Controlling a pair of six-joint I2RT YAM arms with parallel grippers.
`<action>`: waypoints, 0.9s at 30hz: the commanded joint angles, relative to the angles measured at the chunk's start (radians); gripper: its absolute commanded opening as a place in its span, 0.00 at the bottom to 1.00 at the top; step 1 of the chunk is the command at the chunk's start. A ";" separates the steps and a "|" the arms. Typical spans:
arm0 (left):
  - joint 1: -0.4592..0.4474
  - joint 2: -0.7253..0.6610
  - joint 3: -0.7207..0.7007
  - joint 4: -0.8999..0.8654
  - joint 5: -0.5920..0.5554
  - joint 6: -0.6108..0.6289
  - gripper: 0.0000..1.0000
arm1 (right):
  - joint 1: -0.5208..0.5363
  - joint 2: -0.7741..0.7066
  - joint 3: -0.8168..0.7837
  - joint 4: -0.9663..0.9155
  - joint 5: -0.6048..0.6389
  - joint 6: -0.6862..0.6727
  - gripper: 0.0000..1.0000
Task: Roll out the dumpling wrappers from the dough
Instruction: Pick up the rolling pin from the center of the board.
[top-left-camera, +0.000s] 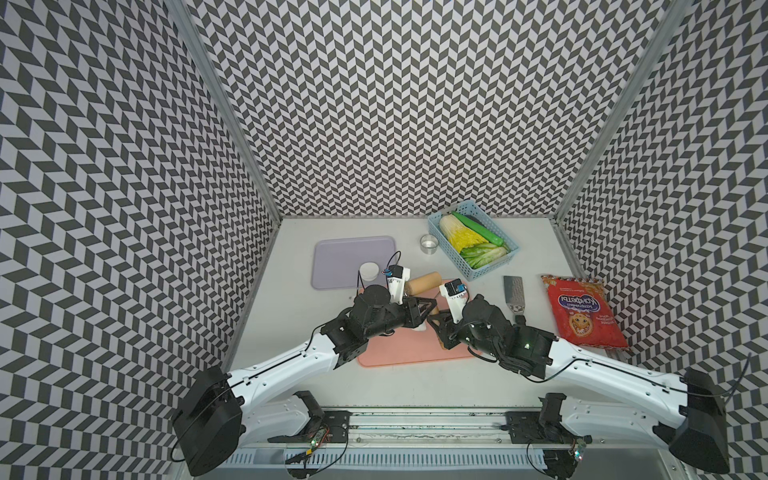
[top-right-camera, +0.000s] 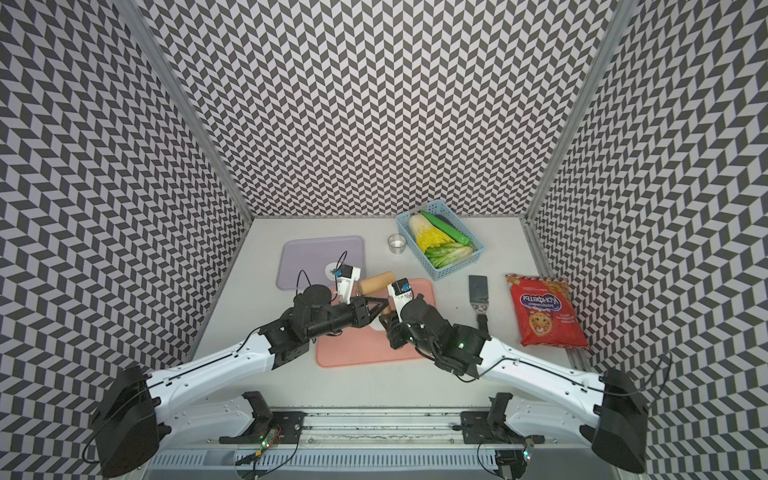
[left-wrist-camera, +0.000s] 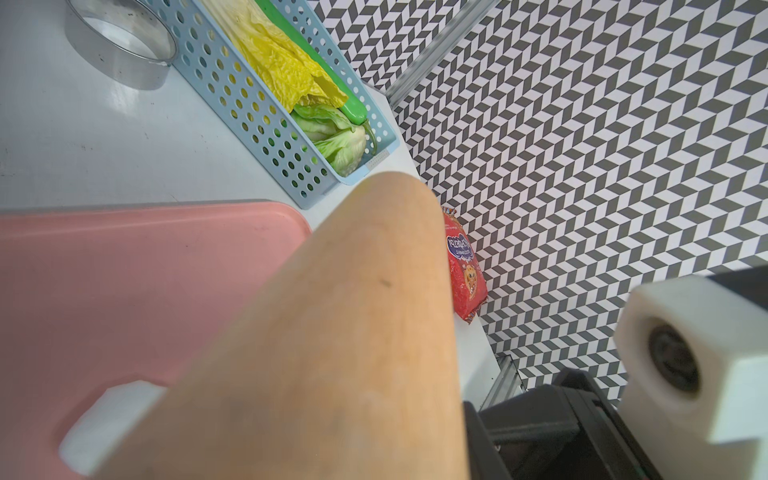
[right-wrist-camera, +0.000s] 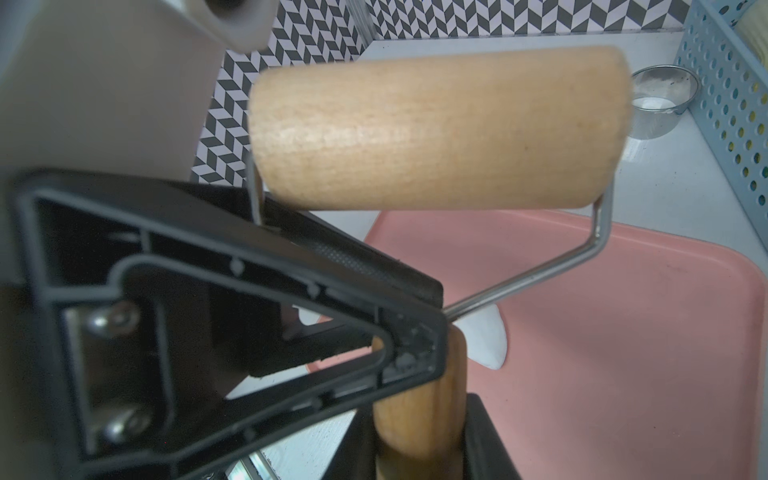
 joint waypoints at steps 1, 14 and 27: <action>0.011 -0.033 -0.010 0.025 -0.020 -0.013 0.25 | 0.012 -0.048 0.003 0.083 0.016 0.004 0.00; 0.023 -0.116 -0.076 0.051 -0.048 -0.037 0.36 | 0.012 -0.071 -0.014 0.104 0.019 0.024 0.00; 0.023 -0.054 -0.076 0.120 0.013 -0.065 0.08 | 0.046 -0.036 0.009 0.099 0.035 0.002 0.00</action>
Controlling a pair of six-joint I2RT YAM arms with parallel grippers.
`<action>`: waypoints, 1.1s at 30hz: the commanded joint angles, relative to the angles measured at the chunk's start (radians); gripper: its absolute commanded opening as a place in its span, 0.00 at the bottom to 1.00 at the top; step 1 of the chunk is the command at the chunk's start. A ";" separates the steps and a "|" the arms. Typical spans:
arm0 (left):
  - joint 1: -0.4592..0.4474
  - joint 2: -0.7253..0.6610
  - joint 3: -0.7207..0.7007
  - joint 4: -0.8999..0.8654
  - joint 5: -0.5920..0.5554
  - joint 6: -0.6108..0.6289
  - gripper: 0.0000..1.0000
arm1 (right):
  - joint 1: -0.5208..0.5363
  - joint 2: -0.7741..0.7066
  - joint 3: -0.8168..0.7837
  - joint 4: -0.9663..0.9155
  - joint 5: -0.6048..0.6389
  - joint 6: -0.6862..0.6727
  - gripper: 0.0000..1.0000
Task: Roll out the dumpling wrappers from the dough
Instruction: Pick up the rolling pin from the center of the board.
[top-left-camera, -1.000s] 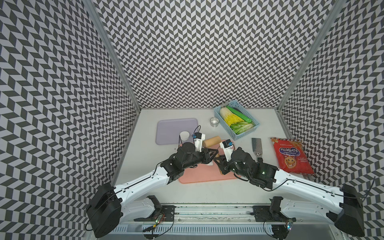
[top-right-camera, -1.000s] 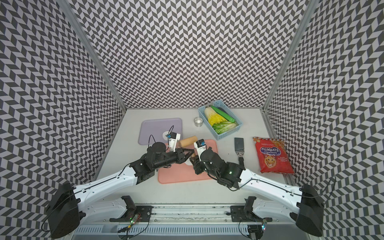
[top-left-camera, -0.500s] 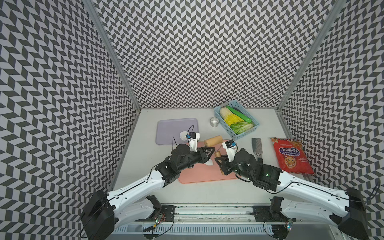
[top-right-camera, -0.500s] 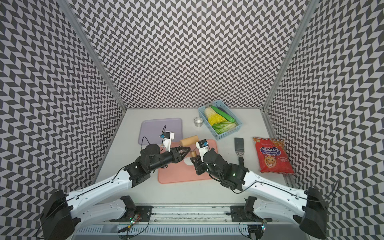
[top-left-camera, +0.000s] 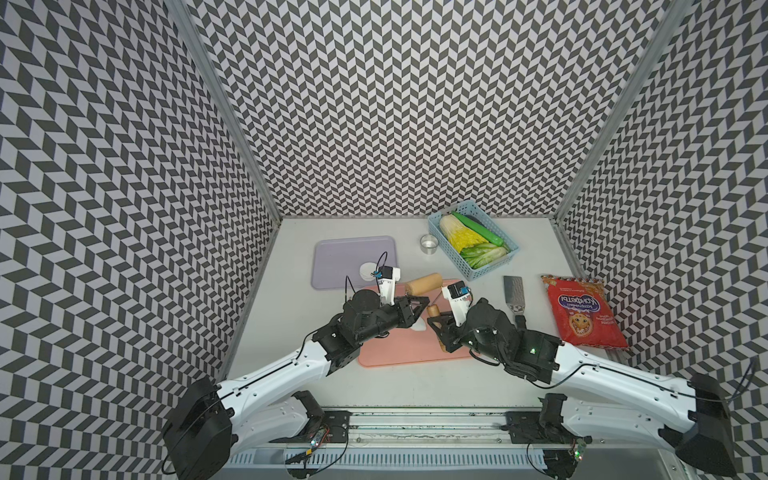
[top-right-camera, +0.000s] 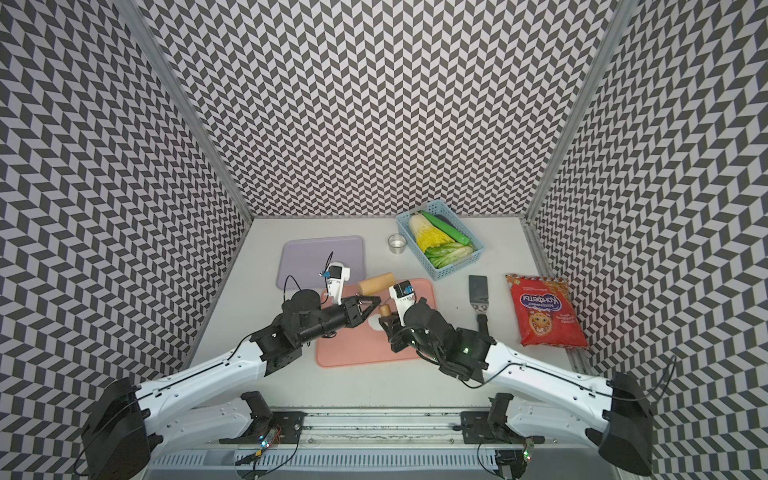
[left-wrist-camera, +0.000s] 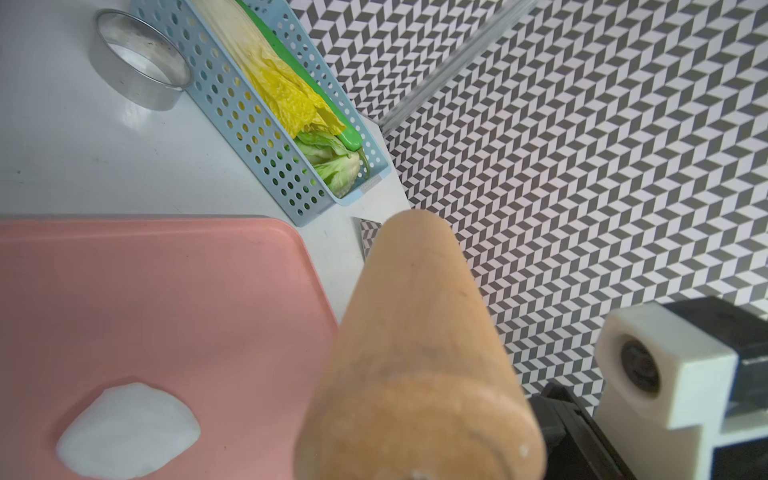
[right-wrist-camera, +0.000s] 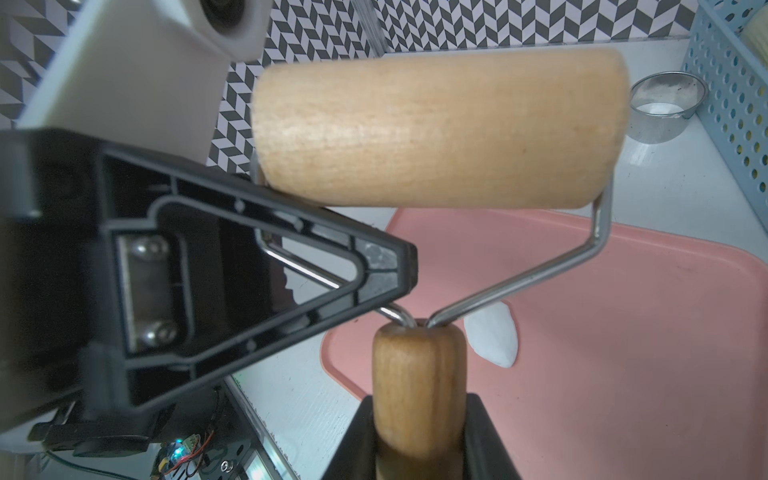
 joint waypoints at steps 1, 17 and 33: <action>0.007 0.020 -0.009 0.046 0.020 -0.004 0.00 | 0.015 0.002 0.028 0.089 0.019 -0.018 0.00; 0.172 -0.081 -0.048 0.160 0.048 -0.093 0.00 | -0.028 -0.237 -0.172 0.249 -0.027 0.122 0.90; 0.190 -0.178 -0.115 0.500 -0.070 -0.244 0.00 | -0.222 -0.150 -0.250 0.873 -0.658 0.448 0.91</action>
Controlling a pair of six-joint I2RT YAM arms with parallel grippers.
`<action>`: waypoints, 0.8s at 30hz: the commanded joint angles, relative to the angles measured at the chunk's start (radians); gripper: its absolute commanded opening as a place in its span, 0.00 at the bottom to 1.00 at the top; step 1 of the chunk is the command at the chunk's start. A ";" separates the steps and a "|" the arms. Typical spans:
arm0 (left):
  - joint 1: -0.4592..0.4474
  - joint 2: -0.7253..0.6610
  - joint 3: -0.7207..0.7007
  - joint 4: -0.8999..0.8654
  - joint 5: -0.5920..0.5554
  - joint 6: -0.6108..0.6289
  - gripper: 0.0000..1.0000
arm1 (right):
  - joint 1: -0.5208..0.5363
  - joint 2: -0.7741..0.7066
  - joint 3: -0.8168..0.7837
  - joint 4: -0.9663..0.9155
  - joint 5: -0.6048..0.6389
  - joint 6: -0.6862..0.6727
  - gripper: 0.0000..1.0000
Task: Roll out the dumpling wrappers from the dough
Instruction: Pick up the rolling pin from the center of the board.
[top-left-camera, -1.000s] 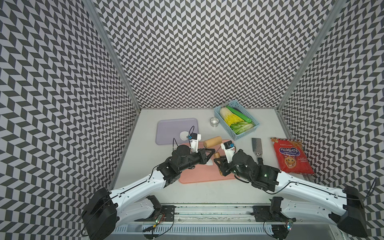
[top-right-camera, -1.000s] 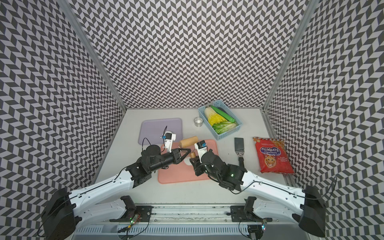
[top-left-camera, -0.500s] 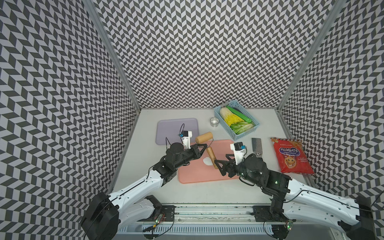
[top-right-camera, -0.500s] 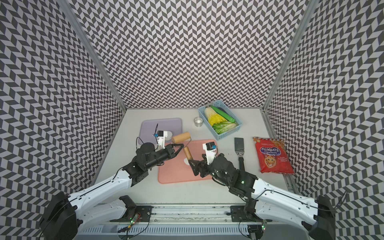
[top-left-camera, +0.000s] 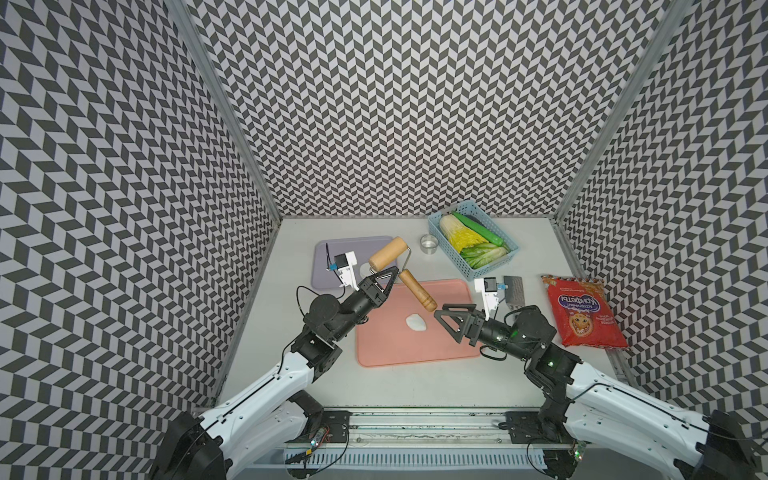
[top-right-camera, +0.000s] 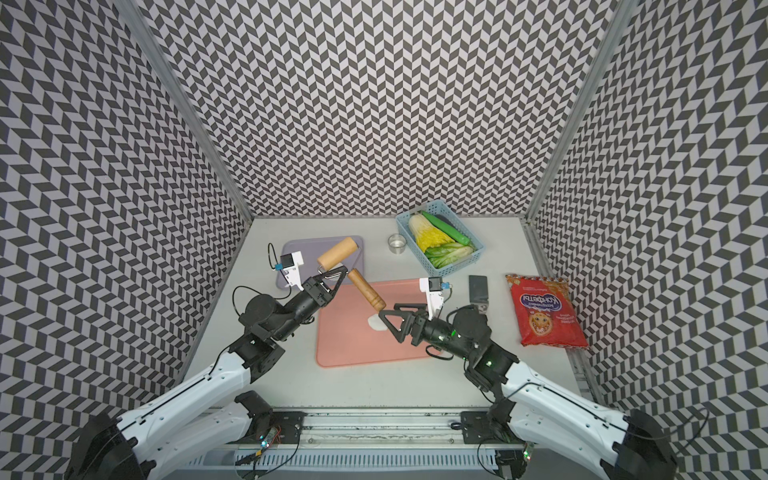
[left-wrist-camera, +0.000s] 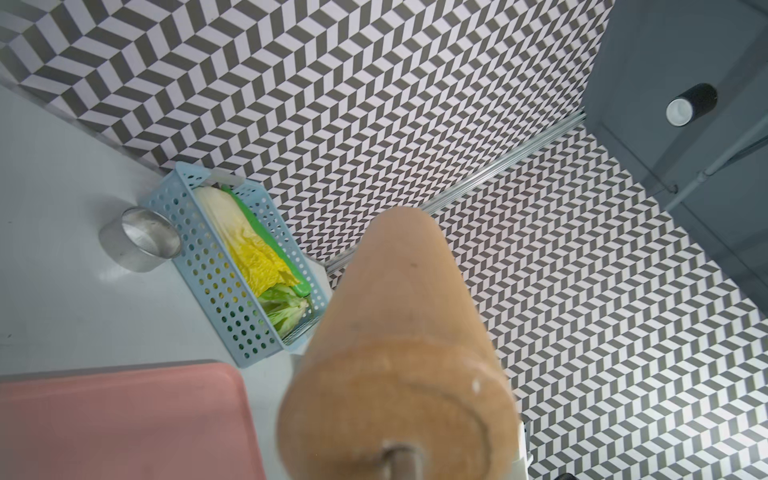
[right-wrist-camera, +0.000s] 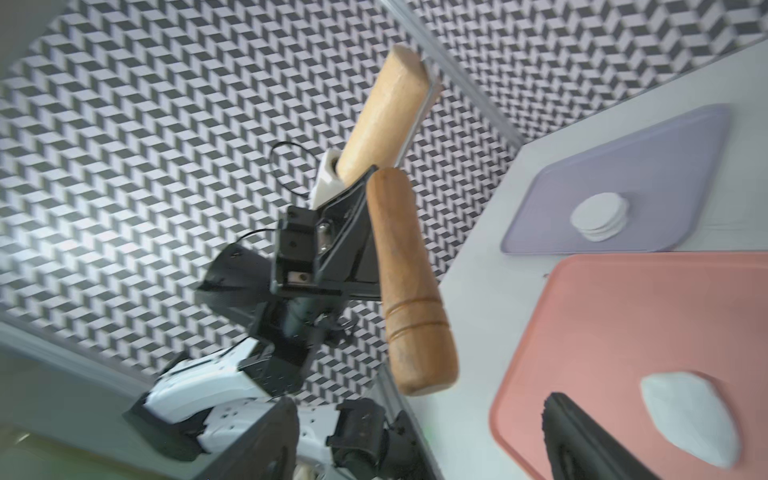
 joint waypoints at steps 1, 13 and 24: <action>-0.013 -0.008 0.003 0.142 -0.024 -0.032 0.00 | 0.003 0.058 0.055 0.241 -0.169 0.087 0.90; -0.096 -0.015 0.016 0.129 -0.127 0.004 0.00 | 0.010 0.138 0.170 0.234 -0.076 0.150 0.66; -0.135 -0.061 -0.044 0.148 -0.199 0.029 0.00 | 0.010 0.162 0.199 0.221 0.032 0.192 0.46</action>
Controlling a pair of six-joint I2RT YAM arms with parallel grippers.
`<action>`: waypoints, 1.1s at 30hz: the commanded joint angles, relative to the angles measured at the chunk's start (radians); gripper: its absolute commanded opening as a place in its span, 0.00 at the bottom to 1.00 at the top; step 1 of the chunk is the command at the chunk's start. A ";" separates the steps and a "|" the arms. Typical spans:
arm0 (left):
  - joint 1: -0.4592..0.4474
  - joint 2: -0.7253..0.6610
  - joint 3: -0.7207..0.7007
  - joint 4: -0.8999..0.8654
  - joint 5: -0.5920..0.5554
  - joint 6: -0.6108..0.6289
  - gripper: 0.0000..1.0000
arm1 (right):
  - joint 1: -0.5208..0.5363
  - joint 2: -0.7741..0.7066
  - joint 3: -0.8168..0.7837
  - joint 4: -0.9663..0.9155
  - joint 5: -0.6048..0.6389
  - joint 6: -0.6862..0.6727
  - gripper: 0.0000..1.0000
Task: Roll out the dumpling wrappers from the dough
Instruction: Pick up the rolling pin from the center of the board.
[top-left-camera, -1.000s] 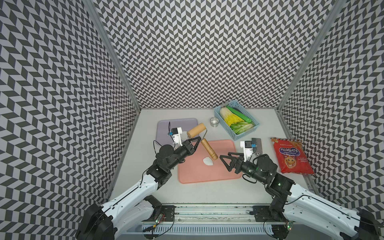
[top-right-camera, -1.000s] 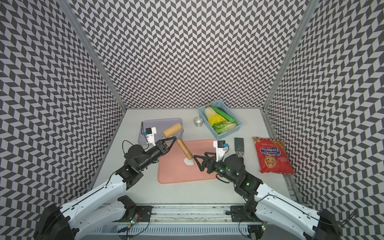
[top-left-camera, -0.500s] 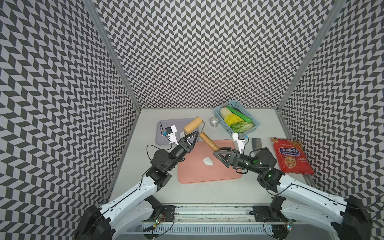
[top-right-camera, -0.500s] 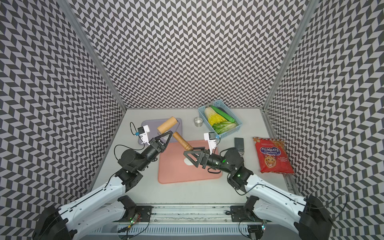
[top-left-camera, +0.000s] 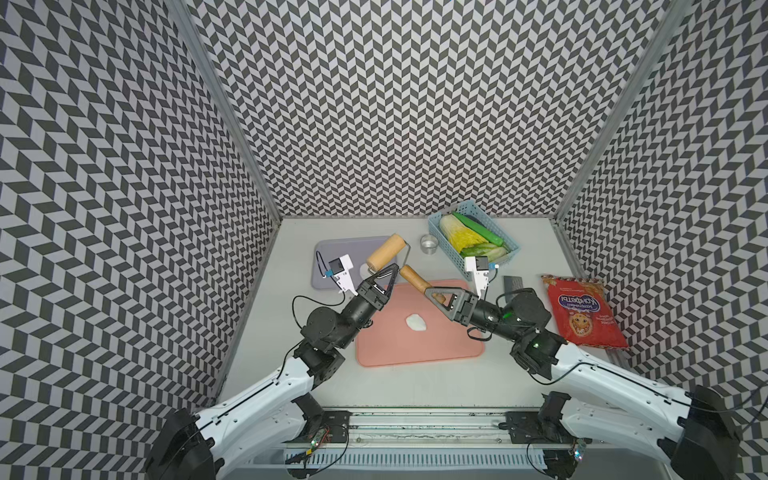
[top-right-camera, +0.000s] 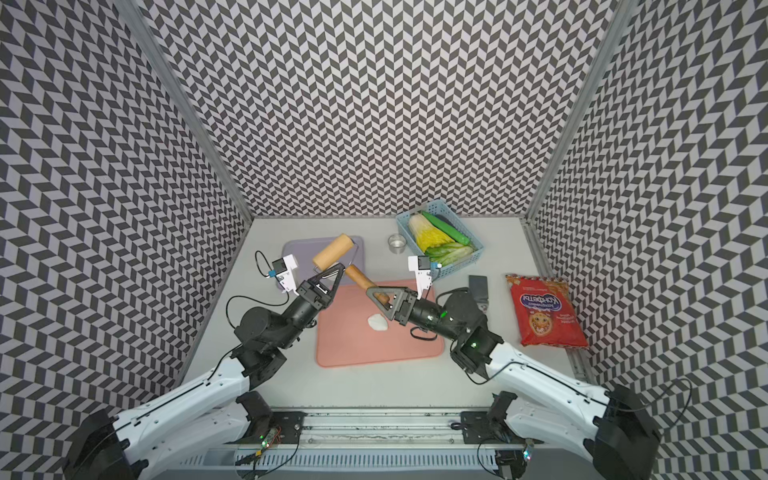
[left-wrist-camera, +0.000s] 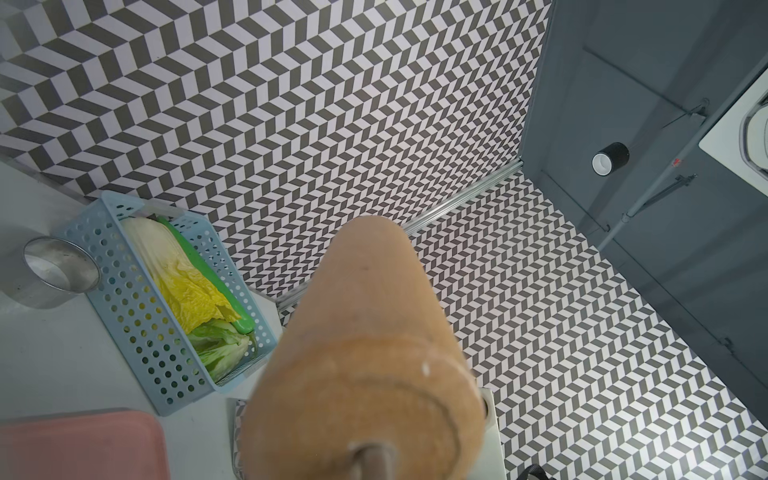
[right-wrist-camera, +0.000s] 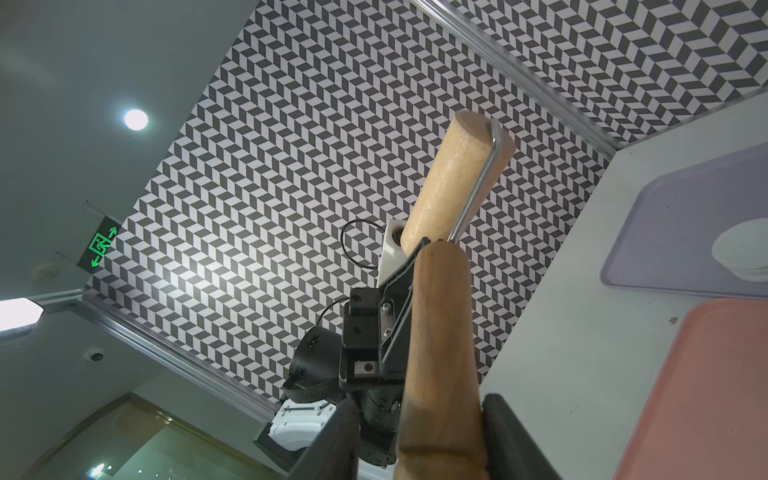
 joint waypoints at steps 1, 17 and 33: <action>-0.009 -0.027 -0.018 0.019 -0.035 0.040 0.00 | 0.004 0.013 0.040 0.077 0.048 0.023 0.43; -0.028 -0.074 -0.042 0.011 -0.133 0.056 0.00 | 0.062 0.083 0.030 0.137 -0.003 0.065 0.59; -0.063 -0.089 -0.082 0.031 -0.129 0.073 0.00 | 0.064 0.071 0.054 0.098 0.080 0.069 0.41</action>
